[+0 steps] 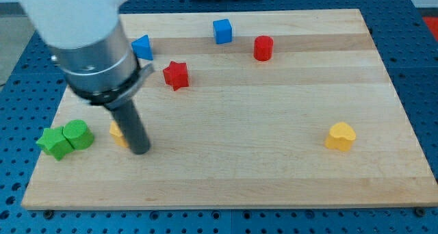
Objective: Move the yellow heart below the yellow hexagon
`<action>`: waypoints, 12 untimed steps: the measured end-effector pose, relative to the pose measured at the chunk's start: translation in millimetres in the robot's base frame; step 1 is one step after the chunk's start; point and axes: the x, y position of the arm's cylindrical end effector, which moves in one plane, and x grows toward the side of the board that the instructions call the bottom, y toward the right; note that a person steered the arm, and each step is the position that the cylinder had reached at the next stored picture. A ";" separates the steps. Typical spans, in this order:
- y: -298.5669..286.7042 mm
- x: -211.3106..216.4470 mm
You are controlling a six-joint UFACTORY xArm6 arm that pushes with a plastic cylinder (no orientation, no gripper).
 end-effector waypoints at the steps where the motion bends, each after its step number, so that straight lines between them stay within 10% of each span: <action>1: 75.4 -41.2; 3: 238.7 -62.6; 8: 346.8 -42.9; 12: 162.0 -5.5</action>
